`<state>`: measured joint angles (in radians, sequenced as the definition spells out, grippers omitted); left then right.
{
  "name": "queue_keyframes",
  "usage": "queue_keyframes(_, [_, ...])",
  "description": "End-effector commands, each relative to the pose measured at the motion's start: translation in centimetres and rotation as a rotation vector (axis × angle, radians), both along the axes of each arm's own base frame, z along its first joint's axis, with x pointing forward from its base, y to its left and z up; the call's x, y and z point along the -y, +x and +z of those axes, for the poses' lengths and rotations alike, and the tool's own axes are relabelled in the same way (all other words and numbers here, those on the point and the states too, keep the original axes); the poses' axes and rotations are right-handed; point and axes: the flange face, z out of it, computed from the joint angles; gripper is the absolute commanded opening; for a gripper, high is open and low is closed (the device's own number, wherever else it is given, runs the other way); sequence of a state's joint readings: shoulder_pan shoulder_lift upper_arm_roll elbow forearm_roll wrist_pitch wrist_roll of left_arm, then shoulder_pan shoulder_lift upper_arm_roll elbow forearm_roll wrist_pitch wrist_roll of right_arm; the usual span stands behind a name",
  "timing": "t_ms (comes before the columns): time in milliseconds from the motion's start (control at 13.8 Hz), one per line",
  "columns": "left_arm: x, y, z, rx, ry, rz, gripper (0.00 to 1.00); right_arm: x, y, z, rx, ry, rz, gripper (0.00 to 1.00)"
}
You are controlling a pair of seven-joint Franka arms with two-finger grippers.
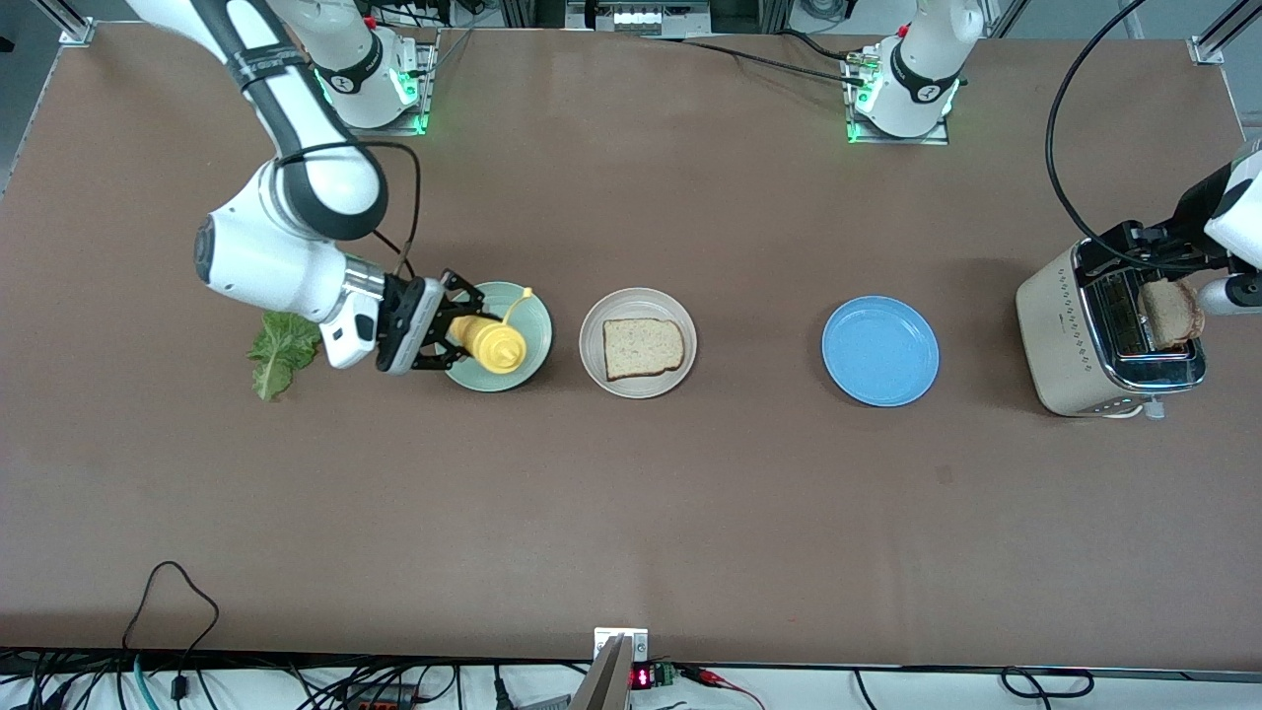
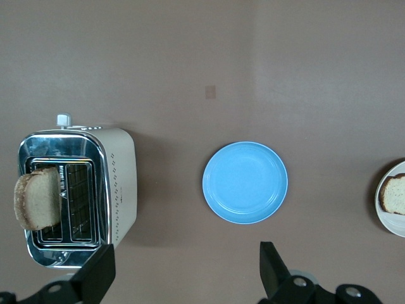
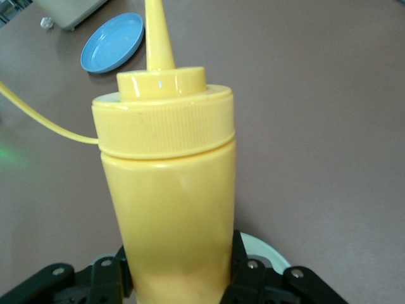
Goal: Make sandwich in beige plate with both arms
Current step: 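Carry the yellow mustard bottle with the right gripper over the beige plate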
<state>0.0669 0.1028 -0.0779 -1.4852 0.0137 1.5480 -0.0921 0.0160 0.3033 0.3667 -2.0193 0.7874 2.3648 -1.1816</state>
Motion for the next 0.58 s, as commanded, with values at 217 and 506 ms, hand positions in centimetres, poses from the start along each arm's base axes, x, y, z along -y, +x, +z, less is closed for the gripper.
queue_keyframes(217, [-1.5,-0.5,-0.7,-0.012,-0.020,0.023,1.00,-6.4,-3.8,2.1,-0.047,-0.276,-0.016,0.00])
queue_keyframes(506, [-4.8,0.3,-3.0,-0.048,-0.090,0.081,1.00,-10.1,-6.0,2.0,0.013,-0.401,0.038,0.00])
